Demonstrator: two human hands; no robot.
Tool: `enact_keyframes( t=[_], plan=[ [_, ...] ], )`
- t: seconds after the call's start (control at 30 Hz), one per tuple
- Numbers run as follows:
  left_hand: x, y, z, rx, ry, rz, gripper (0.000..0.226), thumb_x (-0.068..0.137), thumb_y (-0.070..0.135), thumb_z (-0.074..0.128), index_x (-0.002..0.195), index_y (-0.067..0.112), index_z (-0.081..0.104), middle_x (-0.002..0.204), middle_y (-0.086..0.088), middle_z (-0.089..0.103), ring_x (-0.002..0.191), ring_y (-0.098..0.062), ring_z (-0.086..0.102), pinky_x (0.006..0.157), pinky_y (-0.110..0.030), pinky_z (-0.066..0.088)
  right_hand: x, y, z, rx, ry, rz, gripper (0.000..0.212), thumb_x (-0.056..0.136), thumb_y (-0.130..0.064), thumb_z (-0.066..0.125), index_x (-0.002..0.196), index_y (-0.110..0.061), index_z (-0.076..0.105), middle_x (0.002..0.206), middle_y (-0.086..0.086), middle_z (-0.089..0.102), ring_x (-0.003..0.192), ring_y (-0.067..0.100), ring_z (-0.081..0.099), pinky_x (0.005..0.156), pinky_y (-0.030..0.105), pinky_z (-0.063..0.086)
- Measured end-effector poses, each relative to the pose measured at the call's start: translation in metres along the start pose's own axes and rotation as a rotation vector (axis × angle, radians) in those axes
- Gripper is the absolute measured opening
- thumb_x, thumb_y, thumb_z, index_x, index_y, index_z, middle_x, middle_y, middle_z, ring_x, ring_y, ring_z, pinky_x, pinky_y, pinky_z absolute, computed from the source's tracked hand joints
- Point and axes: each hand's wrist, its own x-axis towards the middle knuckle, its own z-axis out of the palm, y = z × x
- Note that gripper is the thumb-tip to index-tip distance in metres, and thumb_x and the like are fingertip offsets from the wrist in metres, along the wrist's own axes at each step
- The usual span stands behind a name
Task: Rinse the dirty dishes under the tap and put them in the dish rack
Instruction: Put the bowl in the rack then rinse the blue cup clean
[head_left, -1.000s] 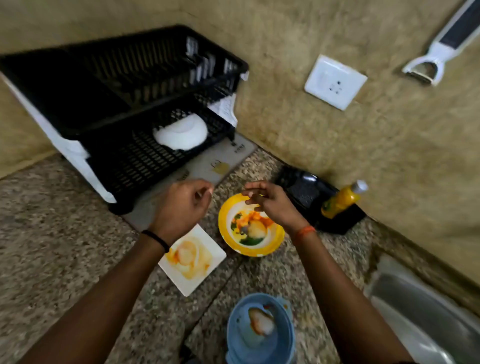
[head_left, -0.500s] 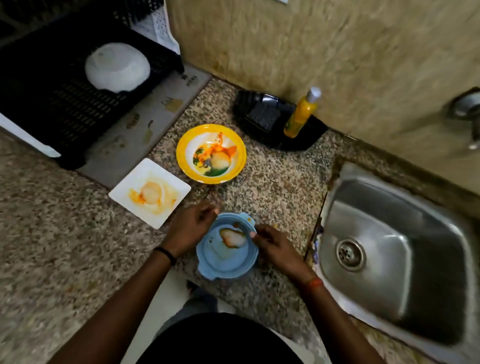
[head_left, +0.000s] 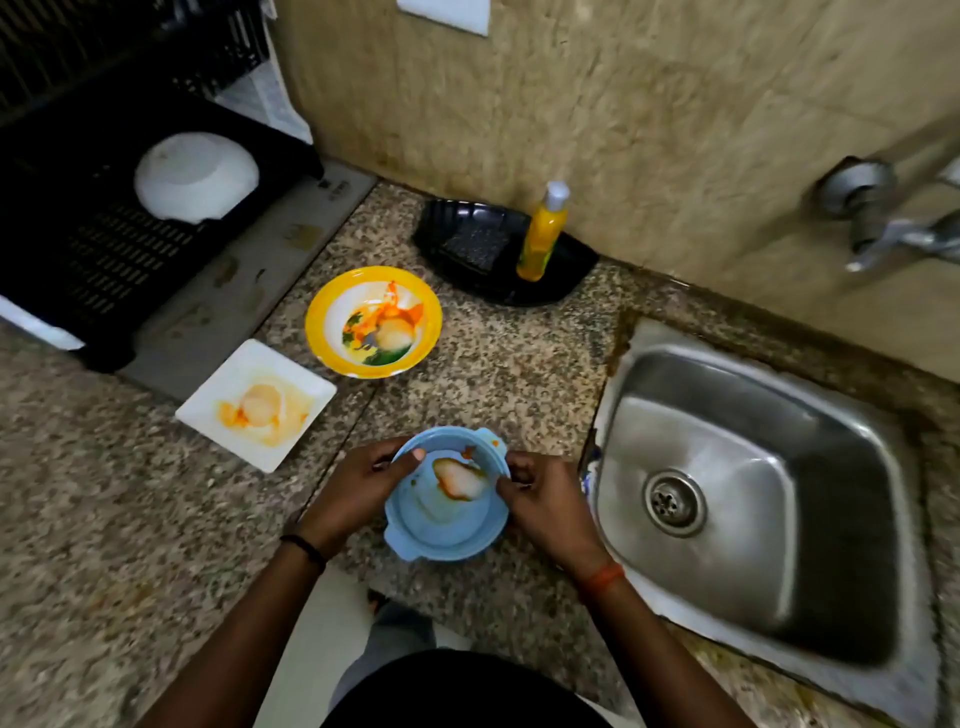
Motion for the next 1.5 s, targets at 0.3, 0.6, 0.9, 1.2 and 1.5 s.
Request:
enact_keyframes(
  t=[0.3, 0.6, 0.9, 1.2, 1.5],
  plan=[
    [0.044, 0.075, 0.121, -0.251, -0.293, -0.192, 0.022, 0.089, 0.024, 0.060, 0.108, 0.019, 0.070, 0.098, -0.011, 0.072, 0.084, -0.030, 0.067, 0.071, -0.036, 0.052, -0.019, 0.043, -0.138, 0.278, 0.252, 0.186, 0.019, 0.091, -0.020, 0.065, 0.109, -0.022, 0.066, 0.101, 0.004, 0.072, 0.086, 0.017, 0.069, 0.073, 0.048, 0.060],
    [0.083, 0.138, 0.256, -0.201, -0.310, -0.278, 0.017, 0.086, 0.027, 0.057, 0.099, 0.017, 0.062, 0.072, -0.002, 0.061, 0.061, -0.016, 0.057, 0.049, -0.022, 0.047, -0.014, 0.083, -0.319, 0.392, 0.837, 0.214, 0.027, 0.090, -0.015, 0.064, 0.116, -0.011, 0.059, 0.099, 0.002, 0.060, 0.097, 0.020, 0.054, 0.078, 0.034, 0.046],
    [0.099, 0.182, 0.323, -0.258, -0.333, -0.223, 0.027, 0.085, 0.029, 0.059, 0.108, 0.015, 0.061, 0.076, -0.004, 0.061, 0.068, -0.019, 0.059, 0.059, -0.031, 0.050, 0.043, 0.052, -0.422, -0.223, 0.955, 0.238, 0.031, 0.093, -0.031, 0.055, 0.102, -0.005, 0.068, 0.109, 0.023, 0.068, 0.105, 0.038, 0.061, 0.080, 0.034, 0.046],
    [0.112, 0.188, 0.341, -0.308, -0.326, -0.196, 0.024, 0.084, 0.029, 0.062, 0.104, 0.015, 0.064, 0.091, -0.008, 0.066, 0.077, -0.022, 0.064, 0.071, -0.036, 0.055, 0.054, 0.075, -0.432, -0.078, 1.021, 0.224, 0.027, 0.092, -0.031, 0.054, 0.085, -0.009, 0.068, 0.093, 0.021, 0.071, 0.092, 0.038, 0.064, 0.075, 0.036, 0.050],
    [0.114, 0.183, 0.350, -0.324, -0.311, -0.193, 0.021, 0.085, 0.028, 0.060, 0.101, 0.016, 0.064, 0.088, -0.007, 0.068, 0.077, -0.021, 0.064, 0.074, -0.038, 0.055, -0.005, 0.073, -0.361, -0.070, 0.885, 0.056, 0.039, 0.096, -0.022, 0.050, 0.133, -0.011, 0.055, 0.123, 0.015, 0.066, 0.117, 0.028, 0.059, 0.098, 0.030, 0.044]
  ],
)
